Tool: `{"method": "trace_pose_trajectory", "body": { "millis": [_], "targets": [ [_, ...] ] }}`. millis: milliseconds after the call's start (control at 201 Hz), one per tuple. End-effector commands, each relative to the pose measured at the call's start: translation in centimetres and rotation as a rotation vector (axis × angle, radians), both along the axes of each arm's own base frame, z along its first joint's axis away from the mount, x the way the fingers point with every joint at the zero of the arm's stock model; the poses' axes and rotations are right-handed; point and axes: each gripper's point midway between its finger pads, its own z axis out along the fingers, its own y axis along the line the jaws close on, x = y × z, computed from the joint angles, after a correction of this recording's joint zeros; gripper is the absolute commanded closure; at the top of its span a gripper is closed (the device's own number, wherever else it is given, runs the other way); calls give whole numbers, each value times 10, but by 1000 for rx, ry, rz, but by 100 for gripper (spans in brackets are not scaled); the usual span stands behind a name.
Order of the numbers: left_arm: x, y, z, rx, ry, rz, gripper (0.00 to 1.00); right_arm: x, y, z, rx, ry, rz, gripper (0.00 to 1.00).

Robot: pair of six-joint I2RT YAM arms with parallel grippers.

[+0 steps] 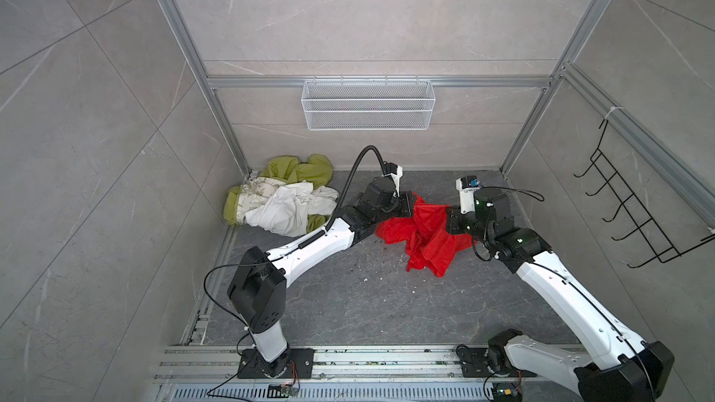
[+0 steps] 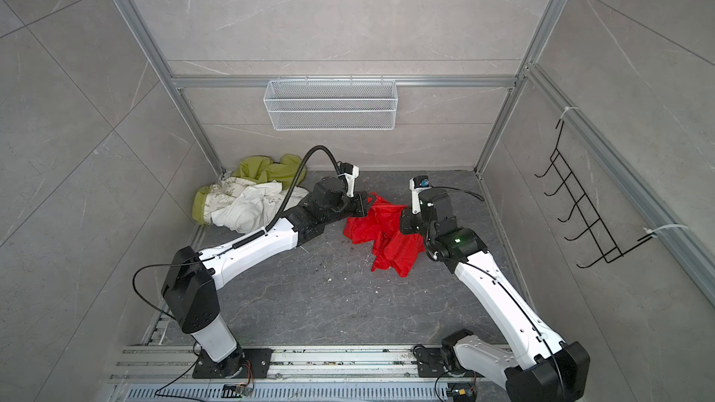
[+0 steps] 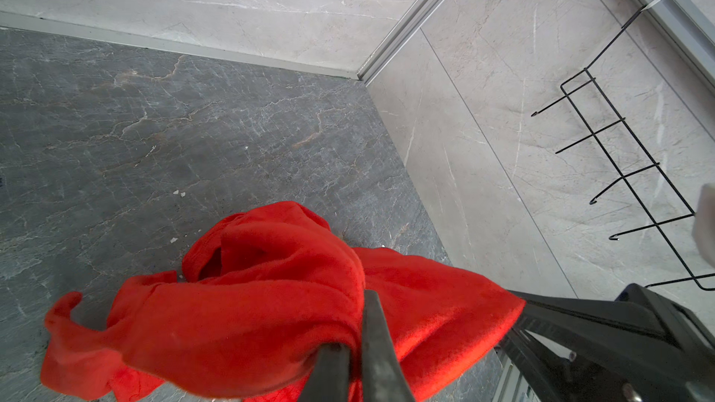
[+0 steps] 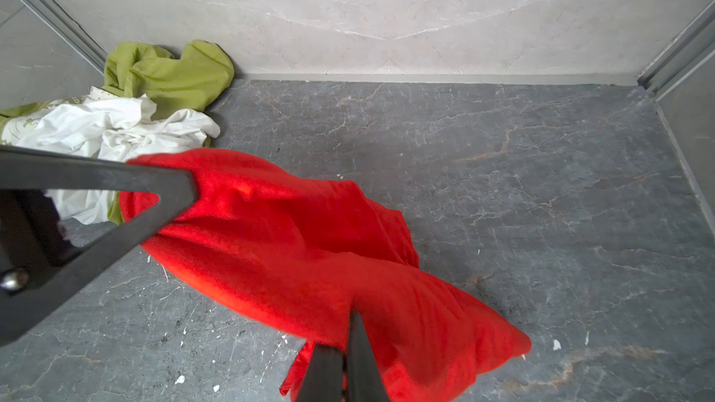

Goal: Pick out a specific cloth from the pile
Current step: 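Hold the red cloth with both grippers and lower it toward the open floor, then lay the red cloth flat on the floor with both grippers, spreading it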

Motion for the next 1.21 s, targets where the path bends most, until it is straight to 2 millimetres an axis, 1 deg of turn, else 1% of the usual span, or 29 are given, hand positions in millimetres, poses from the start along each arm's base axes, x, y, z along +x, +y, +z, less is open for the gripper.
{"method": "trace_pose_trajectory", "body": {
  "millis": [0,144,279,349,538,692,981,1210],
  "targets": [
    [11,19,31,-43,-65,62,100,-4,-14,-4,0,10,-53,100],
    [11,17,20,-38,-43,54,100,-7,-11,-14,15,38,-39,100],
    [8,17,4,-18,-16,50,100,-10,-6,-28,31,77,-23,100],
    [6,22,-5,-5,-3,58,100,-11,-4,-34,39,93,-17,100],
    [-4,37,-39,39,51,82,100,-15,3,-52,72,144,3,100],
    [-11,44,-57,58,85,88,100,-20,11,-71,110,206,30,100],
    [-19,50,-80,83,132,89,100,-35,14,-98,144,285,36,100],
    [-26,56,-95,101,164,90,100,-44,16,-113,157,330,46,100]
  ]
}}
